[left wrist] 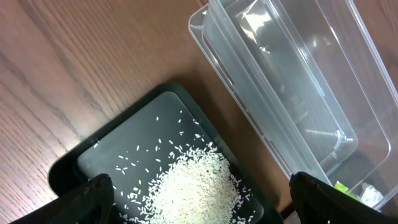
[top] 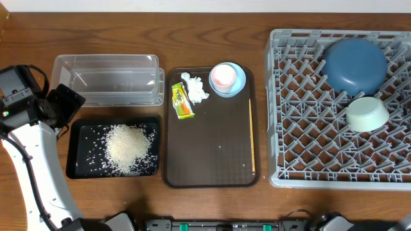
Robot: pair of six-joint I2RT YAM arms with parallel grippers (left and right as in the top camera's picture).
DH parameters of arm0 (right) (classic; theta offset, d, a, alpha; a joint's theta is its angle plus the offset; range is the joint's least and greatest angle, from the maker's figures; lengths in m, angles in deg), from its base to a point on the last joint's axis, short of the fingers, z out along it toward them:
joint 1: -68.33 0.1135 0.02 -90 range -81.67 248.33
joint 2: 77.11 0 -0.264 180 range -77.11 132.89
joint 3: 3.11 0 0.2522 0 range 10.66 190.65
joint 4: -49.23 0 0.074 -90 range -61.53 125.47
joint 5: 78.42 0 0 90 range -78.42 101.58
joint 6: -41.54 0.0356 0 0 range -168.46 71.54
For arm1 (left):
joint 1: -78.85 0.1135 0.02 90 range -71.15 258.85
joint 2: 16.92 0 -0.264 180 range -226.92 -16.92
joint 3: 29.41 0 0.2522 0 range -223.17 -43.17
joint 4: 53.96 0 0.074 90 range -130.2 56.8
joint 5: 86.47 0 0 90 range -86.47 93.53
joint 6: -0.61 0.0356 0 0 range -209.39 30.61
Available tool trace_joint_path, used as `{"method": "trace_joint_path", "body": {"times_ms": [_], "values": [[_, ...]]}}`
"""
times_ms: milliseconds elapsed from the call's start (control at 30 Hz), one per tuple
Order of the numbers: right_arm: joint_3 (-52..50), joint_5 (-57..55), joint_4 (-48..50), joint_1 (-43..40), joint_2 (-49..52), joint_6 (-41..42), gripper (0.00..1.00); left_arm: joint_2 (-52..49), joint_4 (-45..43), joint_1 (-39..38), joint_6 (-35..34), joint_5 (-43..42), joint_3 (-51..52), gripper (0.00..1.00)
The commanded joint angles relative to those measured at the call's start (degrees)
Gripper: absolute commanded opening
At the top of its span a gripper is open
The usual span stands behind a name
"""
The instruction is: Sort waste into correct bins and load items into the dishwasher rack
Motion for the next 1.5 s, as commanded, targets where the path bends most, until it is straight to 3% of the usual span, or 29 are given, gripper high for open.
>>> {"method": "trace_joint_path", "body": {"times_ms": [0,133,367,733,1200,1467], "values": [[-0.24,-8.72,1.77,5.51,-0.83,1.90,0.38,-0.28,0.07,0.24,-0.33,0.31,0.28,0.93],[-0.37,-18.29,4.00,12.59,2.23,5.88,0.02,-0.28,0.07,0.24,-0.33,0.31,0.28,0.93],[-0.37,-18.84,8.52,18.91,12.66,6.27,0.01,-0.28,0.07,0.24,-0.33,0.31,0.28,0.93],[-0.37,-22.18,9.55,18.88,23.65,8.96,0.01,-0.28,0.04,0.24,-0.33,0.31,0.28,0.93],[-0.04,-40.28,3.80,17.46,21.40,18.29,0.01,-0.28,0.07,0.24,-0.33,0.31,0.28,0.93],[-0.04,-37.24,2.86,17.29,14.78,18.62,0.01,-0.28,0.04,0.24,-0.33,0.31,0.28,0.93]]}}
